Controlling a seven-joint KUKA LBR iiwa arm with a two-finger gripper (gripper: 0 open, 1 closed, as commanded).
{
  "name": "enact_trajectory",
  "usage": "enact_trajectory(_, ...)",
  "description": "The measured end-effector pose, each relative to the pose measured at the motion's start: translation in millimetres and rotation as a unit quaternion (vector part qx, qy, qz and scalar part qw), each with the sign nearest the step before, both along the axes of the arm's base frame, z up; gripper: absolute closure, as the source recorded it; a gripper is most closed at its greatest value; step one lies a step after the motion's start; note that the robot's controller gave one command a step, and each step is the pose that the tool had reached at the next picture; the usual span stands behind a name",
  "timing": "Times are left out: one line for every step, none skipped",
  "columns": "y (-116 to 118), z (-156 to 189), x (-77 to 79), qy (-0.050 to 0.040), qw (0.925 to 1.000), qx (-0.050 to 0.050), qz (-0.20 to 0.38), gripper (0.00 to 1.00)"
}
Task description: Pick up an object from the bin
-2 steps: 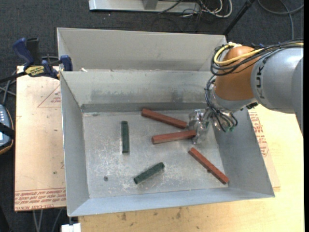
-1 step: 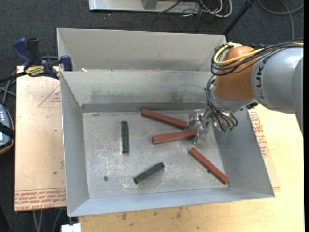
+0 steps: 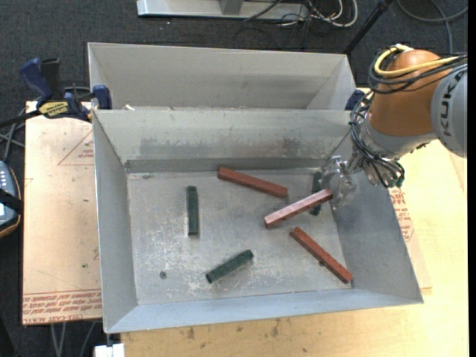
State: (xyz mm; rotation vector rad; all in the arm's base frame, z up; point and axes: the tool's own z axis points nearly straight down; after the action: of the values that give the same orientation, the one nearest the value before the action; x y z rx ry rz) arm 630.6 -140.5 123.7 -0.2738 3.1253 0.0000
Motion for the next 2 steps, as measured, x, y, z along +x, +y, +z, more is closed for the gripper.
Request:
enact_trajectory(0, 0, 0.0, 0.0, 1.0, 0.0, 0.0, 1.0)
enact_trajectory(5, 57, -7.4, 0.0031, 1.0, 0.001, 0.002, 1.0)
